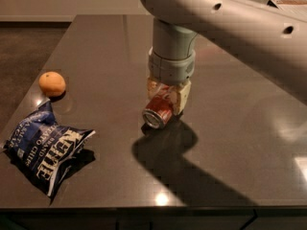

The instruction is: Place coke can upright

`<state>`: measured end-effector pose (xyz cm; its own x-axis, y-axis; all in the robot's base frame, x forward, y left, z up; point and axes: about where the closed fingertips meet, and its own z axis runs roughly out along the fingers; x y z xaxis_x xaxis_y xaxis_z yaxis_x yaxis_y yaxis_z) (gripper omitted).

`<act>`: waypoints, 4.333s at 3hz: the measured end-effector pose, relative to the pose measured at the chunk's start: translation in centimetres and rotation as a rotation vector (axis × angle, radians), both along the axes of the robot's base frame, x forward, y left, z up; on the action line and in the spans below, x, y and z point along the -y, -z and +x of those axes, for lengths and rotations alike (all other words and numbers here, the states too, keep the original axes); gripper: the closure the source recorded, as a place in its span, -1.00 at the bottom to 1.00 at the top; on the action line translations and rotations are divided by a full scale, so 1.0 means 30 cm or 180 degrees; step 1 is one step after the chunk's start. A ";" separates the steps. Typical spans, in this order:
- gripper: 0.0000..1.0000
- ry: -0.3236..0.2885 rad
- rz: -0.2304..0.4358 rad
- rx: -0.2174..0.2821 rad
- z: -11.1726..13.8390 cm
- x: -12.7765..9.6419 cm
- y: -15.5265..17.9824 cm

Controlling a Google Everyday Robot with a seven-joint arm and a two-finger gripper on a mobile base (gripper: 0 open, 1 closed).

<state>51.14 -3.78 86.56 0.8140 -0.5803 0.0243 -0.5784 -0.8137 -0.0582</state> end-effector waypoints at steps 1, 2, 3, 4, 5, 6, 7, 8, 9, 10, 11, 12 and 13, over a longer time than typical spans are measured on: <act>1.00 -0.0290 -0.0097 0.0512 0.073 0.070 -0.097; 1.00 -0.0611 -0.0166 0.0832 0.117 0.103 -0.174; 1.00 -0.0949 -0.0317 0.1171 0.141 0.122 -0.251; 1.00 -0.0949 -0.0317 0.1172 0.141 0.122 -0.252; 1.00 -0.1166 -0.0301 0.1316 0.156 0.121 -0.281; 1.00 -0.1549 -0.0167 0.1591 0.190 0.126 -0.324; 1.00 -0.1935 -0.0035 0.1836 0.214 0.136 -0.344; 1.00 -0.2302 0.0090 0.2051 0.216 0.135 -0.335; 1.00 -0.2643 0.0200 0.2243 0.213 0.136 -0.307; 1.00 -0.2961 0.0302 0.2466 0.212 0.133 -0.292; 1.00 -0.3265 0.0390 0.2746 0.213 0.128 -0.304; 1.00 -0.3615 0.0230 0.3047 0.204 0.118 -0.328; 1.00 -0.3607 0.0236 0.3043 0.203 0.117 -0.327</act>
Offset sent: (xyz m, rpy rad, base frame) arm 0.0499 -0.0416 0.0816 -0.0815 -0.3748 0.3167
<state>57.25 -7.29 96.38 0.5158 0.3132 0.7974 0.6269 -0.7723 -0.1022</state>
